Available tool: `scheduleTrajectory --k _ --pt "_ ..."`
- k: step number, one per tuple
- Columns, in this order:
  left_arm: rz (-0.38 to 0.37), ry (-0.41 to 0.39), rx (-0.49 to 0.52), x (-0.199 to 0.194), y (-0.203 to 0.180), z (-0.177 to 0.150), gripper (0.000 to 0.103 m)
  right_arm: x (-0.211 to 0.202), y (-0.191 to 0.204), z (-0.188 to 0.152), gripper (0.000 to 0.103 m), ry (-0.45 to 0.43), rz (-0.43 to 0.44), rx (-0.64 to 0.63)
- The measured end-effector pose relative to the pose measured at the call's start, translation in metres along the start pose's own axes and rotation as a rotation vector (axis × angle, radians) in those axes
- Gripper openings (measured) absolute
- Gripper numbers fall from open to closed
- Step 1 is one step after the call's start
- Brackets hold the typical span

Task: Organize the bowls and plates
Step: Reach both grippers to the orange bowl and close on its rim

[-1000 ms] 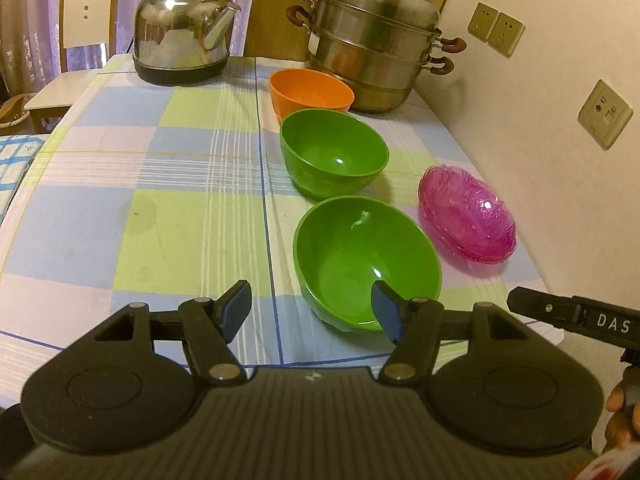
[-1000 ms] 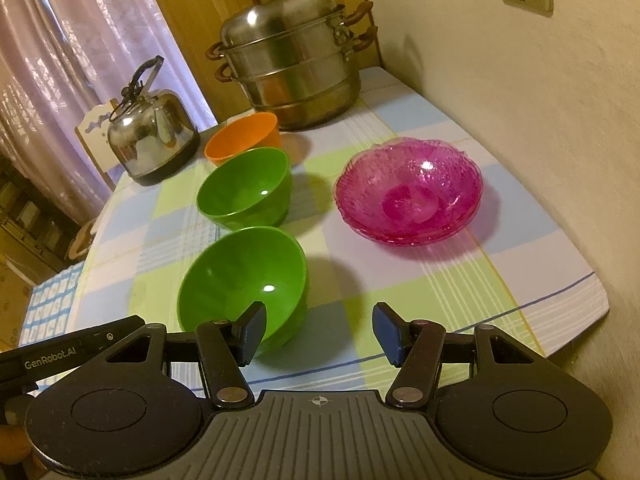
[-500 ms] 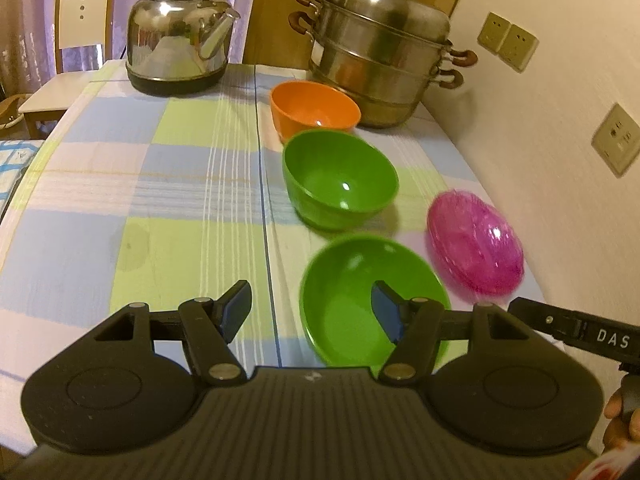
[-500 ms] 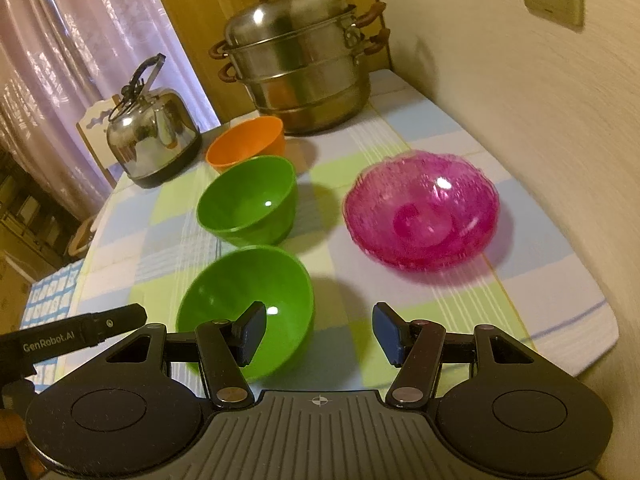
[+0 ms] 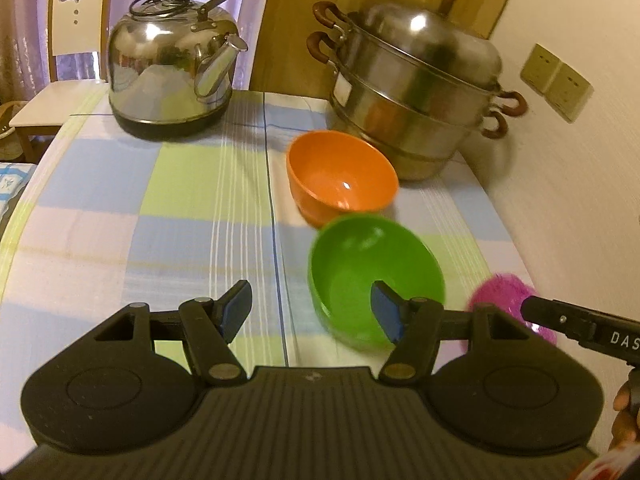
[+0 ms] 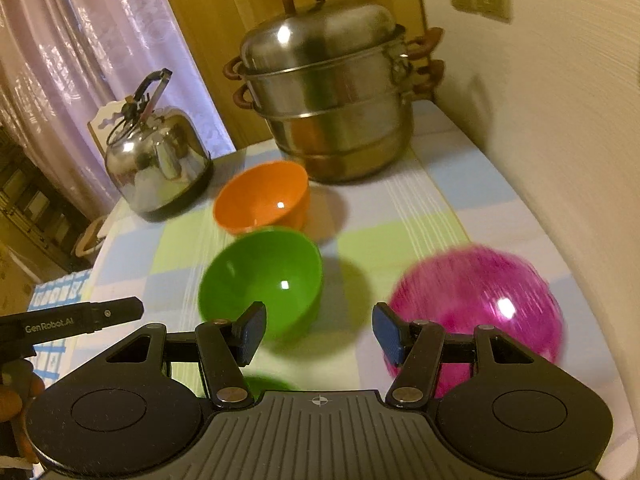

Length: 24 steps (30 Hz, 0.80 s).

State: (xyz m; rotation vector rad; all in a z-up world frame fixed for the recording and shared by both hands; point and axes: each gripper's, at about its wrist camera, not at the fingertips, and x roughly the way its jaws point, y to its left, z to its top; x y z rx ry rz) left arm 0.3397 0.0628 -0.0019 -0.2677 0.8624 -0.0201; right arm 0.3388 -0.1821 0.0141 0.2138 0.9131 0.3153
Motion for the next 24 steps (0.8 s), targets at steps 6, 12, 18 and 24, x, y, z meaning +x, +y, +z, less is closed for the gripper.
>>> scheduleTrajectory --k 6,12,18,24 --pt "0.0 0.019 -0.022 0.049 0.013 0.039 0.061 0.059 -0.002 0.04 0.059 0.028 0.0 -0.026" --pt "0.001 0.025 -0.041 0.097 0.023 0.066 0.056 0.11 -0.006 0.074 0.059 0.051 0.046 0.012" --pt "-0.007 0.046 -0.107 0.145 0.042 0.083 0.046 0.16 -0.006 0.102 0.059 0.076 0.055 0.009" --pt "-0.073 0.037 -0.17 0.178 0.058 0.095 0.042 0.21 -0.017 0.117 0.059 0.144 0.073 0.078"
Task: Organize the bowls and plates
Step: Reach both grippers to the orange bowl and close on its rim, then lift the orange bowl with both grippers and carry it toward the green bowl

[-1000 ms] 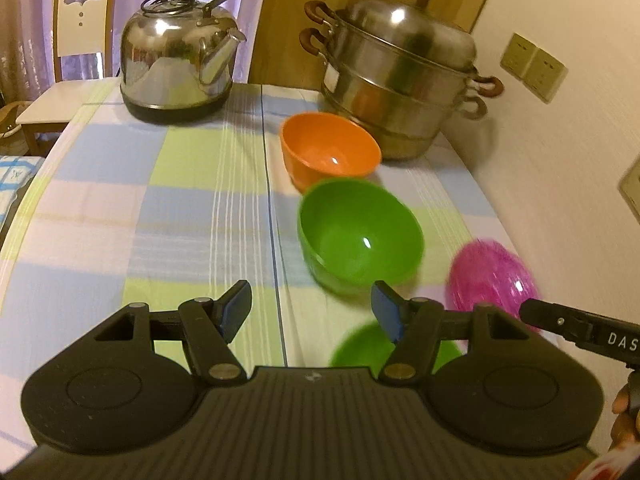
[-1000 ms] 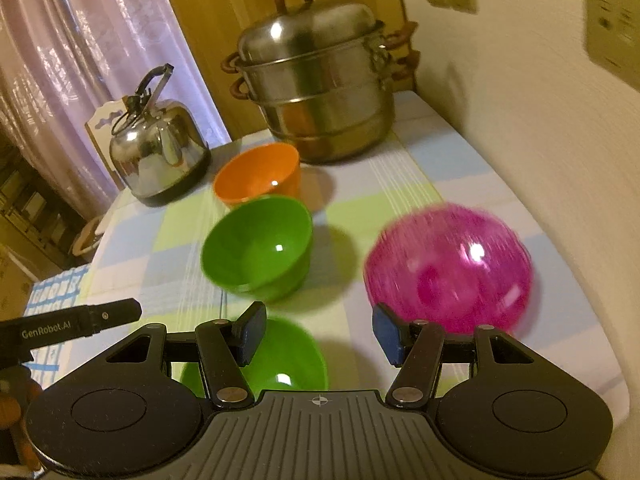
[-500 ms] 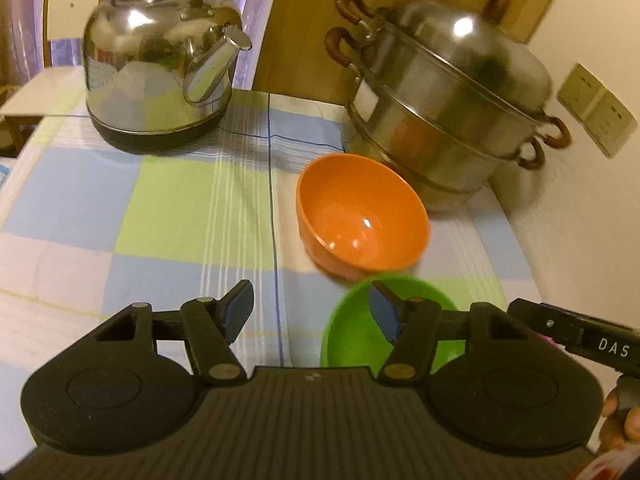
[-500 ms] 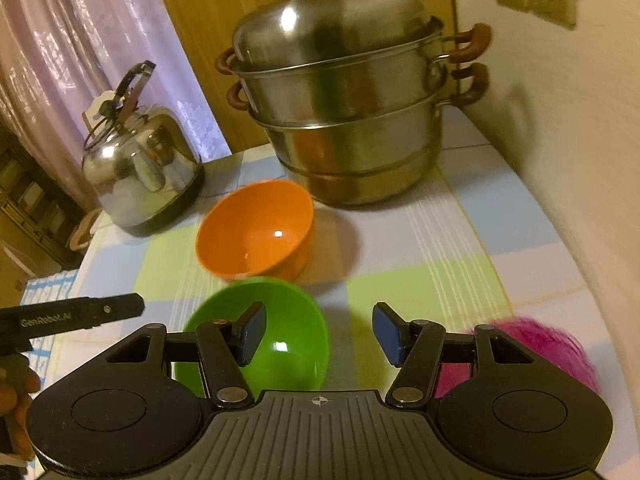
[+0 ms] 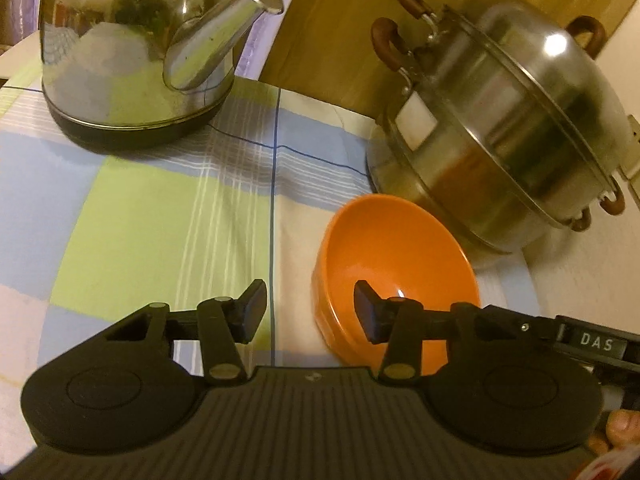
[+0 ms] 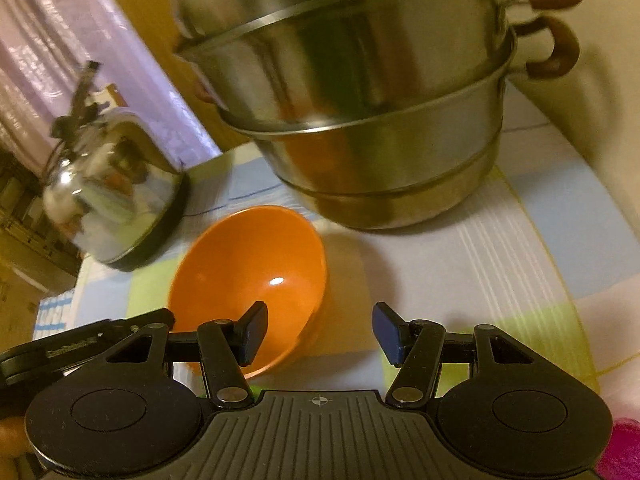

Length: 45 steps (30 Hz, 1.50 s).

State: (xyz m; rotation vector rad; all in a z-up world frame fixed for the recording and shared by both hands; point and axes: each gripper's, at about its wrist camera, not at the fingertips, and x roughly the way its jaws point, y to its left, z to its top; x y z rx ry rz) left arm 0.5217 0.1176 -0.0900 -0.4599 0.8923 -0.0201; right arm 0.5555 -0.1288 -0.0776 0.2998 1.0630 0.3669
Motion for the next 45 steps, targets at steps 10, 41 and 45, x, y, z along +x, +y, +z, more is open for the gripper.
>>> scheduleTrajectory --k 10,41,45 --pt "-0.026 0.082 -0.012 0.038 -0.001 0.005 0.024 0.045 -0.01 0.008 0.041 0.084 0.043 0.067" --pt "-0.063 0.044 0.047 -0.099 -0.058 0.019 0.013 -0.08 0.046 0.005 0.015 0.019 0.009 -0.023" --pt "-0.072 0.029 0.074 -0.146 -0.082 0.0 0.013 -0.129 0.055 -0.018 0.015 0.004 0.002 -0.019"
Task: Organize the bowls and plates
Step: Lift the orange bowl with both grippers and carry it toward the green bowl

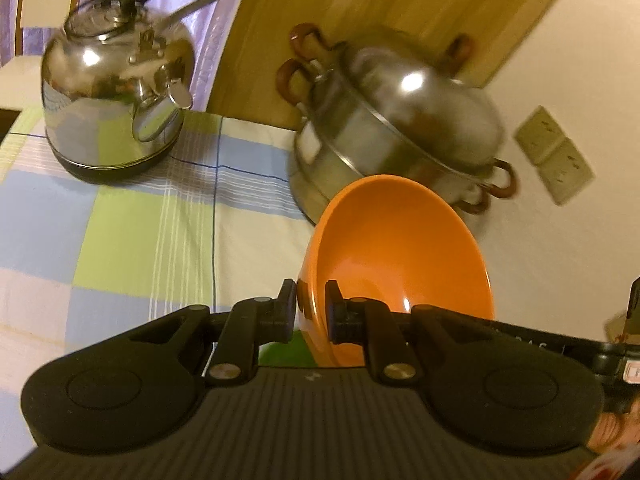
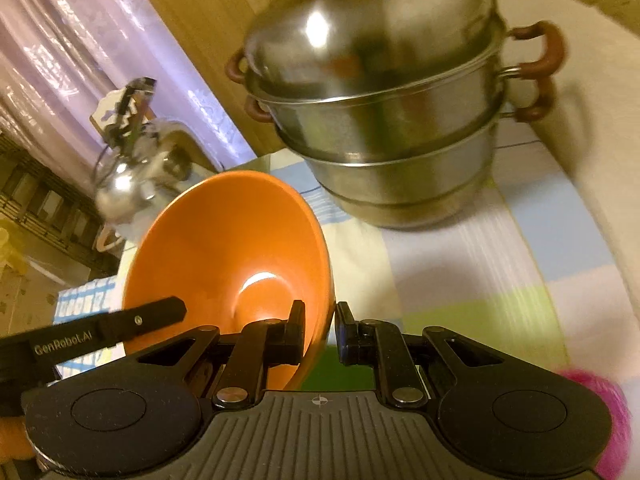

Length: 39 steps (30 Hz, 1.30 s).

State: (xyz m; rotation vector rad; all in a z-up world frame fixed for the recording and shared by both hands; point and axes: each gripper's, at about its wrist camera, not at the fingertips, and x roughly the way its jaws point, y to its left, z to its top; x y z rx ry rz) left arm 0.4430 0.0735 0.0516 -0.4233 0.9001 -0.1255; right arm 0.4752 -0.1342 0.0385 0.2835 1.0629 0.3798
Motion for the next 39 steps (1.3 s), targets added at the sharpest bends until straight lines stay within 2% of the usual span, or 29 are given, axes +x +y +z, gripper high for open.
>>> scheduleTrajectory --k 8,16,25,32,39 --pt "-0.017 -0.009 0.037 -0.078 -0.037 -0.06 0.013 -0.086 0.006 -0.069 0.015 -0.023 -0.005 0.028" --pt "-0.025 -0.015 0.043 -0.126 -0.051 -0.138 0.013 -0.14 -0.002 -0.147 0.015 -0.021 0.021 0.058" --pt "-0.033 -0.016 0.057 -0.159 -0.056 -0.217 0.013 -0.18 -0.016 -0.227 0.015 -0.037 0.035 0.085" --pt "-0.055 -0.007 0.046 -0.171 -0.052 -0.271 0.013 -0.202 -0.019 -0.277 0.015 -0.06 0.011 0.067" --pt "-0.038 0.006 0.021 -0.178 -0.035 -0.32 0.013 -0.199 -0.019 -0.326 0.015 -0.032 0.003 0.037"
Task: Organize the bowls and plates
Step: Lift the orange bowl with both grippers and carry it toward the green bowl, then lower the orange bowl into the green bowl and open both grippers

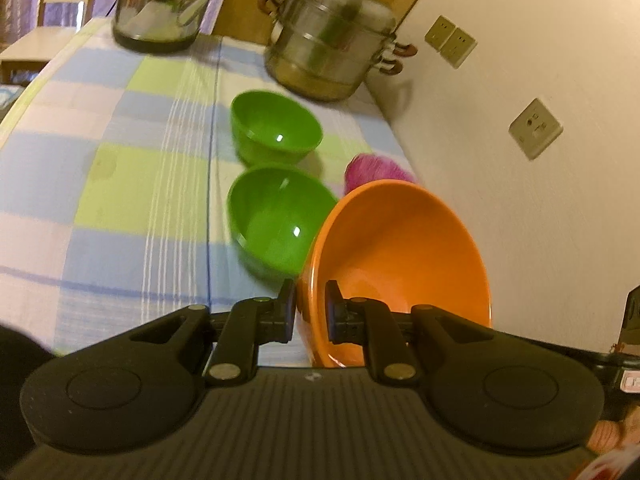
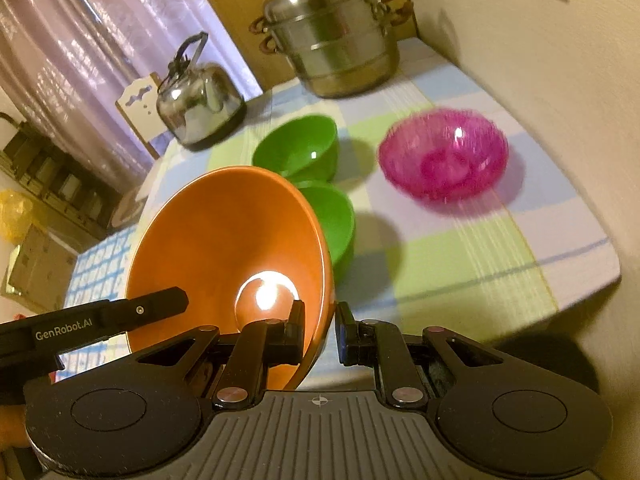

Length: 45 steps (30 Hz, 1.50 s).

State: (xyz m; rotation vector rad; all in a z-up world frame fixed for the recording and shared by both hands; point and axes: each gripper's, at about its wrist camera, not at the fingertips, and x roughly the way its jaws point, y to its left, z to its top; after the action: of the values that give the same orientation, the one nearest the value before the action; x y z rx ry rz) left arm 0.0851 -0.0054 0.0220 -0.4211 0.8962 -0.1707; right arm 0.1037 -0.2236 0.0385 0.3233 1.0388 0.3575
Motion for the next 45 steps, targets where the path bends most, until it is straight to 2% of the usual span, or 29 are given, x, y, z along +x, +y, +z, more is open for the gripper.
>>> scheduleTrajectory --k 6,11,26,31,36,45 --pt "0.023 0.046 -0.014 0.004 0.015 -0.03 0.013 0.016 -0.007 -0.034 0.016 0.08 -0.001 0.017" --pt "0.039 0.083 -0.031 0.013 0.024 -0.047 0.013 0.026 -0.011 -0.048 0.016 0.117 -0.013 0.013" --pt "0.056 0.1 -0.057 0.022 0.029 -0.046 0.013 0.038 -0.013 -0.05 0.015 0.152 -0.014 0.035" --pt "0.049 0.074 -0.053 0.019 0.024 -0.033 0.013 0.033 -0.009 -0.037 0.016 0.129 -0.01 0.036" --pt "0.036 0.045 -0.047 0.025 0.019 -0.006 0.013 0.032 -0.008 -0.008 0.016 0.088 -0.002 0.037" --pt "0.053 0.029 -0.032 0.061 0.021 0.05 0.013 0.063 -0.01 0.051 0.015 0.054 0.01 0.043"
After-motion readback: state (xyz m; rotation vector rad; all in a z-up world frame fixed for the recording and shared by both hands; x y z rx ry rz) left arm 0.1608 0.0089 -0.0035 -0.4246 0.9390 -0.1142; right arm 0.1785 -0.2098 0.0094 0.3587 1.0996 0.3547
